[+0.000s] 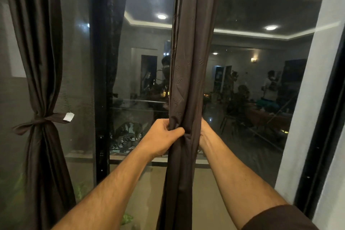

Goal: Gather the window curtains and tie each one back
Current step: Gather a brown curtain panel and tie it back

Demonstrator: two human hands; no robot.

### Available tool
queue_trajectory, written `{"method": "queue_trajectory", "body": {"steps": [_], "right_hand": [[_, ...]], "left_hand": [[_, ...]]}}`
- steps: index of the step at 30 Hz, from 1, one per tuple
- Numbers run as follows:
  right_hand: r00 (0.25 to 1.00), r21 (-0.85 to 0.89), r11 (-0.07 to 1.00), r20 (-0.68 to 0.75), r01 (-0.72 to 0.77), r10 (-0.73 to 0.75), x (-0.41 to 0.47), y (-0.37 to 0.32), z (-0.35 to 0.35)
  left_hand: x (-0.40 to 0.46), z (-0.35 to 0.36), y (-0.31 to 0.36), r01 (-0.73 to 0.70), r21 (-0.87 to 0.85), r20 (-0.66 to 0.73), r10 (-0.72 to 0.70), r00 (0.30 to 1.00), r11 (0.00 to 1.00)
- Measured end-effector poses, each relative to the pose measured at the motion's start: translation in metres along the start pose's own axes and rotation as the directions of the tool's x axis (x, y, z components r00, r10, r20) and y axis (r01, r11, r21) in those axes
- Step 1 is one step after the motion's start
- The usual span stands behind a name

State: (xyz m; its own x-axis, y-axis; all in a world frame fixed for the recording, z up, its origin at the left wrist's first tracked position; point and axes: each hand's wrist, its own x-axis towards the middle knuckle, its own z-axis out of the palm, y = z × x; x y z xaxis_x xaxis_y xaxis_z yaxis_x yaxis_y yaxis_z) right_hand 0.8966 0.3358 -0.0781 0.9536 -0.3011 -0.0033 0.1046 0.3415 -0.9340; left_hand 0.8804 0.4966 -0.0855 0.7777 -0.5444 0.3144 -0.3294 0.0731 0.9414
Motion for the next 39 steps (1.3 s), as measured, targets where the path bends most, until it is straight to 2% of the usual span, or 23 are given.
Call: {"method": "queue_trajectory", "body": {"steps": [2, 6, 9, 12, 14, 18, 20, 23, 27, 30, 36, 39], "right_hand": [[0.989, -0.004, 0.998, -0.131, 0.066, -0.066, -0.009, -0.006, -0.005], [0.965, 0.021, 0.984, -0.198, 0.177, -0.17, -0.027, -0.005, -0.032], [0.905, -0.2, 0.932, -0.247, 0.302, -0.346, -0.061, 0.004, -0.038], [0.755, -0.487, 0.771, -0.293, 0.411, -0.587, -0.092, 0.017, -0.025], [0.714, -0.599, 0.69, -0.262, 0.407, -0.649, -0.105, 0.027, -0.013], [0.766, -0.538, 0.735, -0.232, 0.412, -0.599, -0.124, 0.036, 0.009], [0.804, -0.463, 0.792, -0.241, 0.397, -0.543, -0.129, 0.038, 0.018], [0.863, -0.362, 0.869, -0.249, 0.337, -0.439, -0.13, 0.043, 0.029], [0.865, -0.348, 0.888, -0.293, 0.3, -0.407, -0.124, 0.043, 0.028], [0.877, -0.389, 0.884, -0.289, 0.26, -0.385, -0.124, 0.043, 0.026], [0.9, -0.451, 0.863, -0.239, 0.229, -0.364, -0.12, 0.041, 0.022], [0.942, -0.357, 0.914, -0.195, 0.191, -0.273, -0.121, 0.037, 0.02]], "left_hand": [[0.0, -0.004, -0.005, -0.014, 0.009, -0.067, 0.015, 0.998, 1.0], [0.001, -0.017, -0.016, 0.074, 0.0, -0.236, -0.072, 0.969, 0.997], [0.002, -0.021, -0.017, 0.138, 0.086, -0.326, -0.102, 0.94, 0.987], [0.002, -0.016, -0.018, 0.171, 0.076, -0.41, -0.126, 0.904, 0.982], [-0.001, -0.01, -0.016, 0.188, 0.064, -0.455, -0.14, 0.88, 0.98], [-0.004, 0.0, -0.013, 0.2, 0.003, -0.449, -0.177, 0.876, 0.98], [-0.007, 0.004, -0.014, 0.206, -0.07, -0.408, -0.216, 0.887, 0.976], [-0.015, 0.01, -0.011, 0.223, -0.257, -0.284, -0.294, 0.912, 0.94], [-0.018, 0.004, -0.009, 0.247, -0.446, -0.129, -0.335, 0.933, 0.86], [-0.015, -0.002, -0.017, 0.255, -0.432, -0.107, -0.33, 0.938, 0.865], [-0.016, -0.012, -0.02, 0.32, -0.427, 0.057, -0.328, 0.943, 0.846], [-0.015, -0.013, -0.021, 0.254, -0.372, 0.042, -0.258, 0.965, 0.892]]}}
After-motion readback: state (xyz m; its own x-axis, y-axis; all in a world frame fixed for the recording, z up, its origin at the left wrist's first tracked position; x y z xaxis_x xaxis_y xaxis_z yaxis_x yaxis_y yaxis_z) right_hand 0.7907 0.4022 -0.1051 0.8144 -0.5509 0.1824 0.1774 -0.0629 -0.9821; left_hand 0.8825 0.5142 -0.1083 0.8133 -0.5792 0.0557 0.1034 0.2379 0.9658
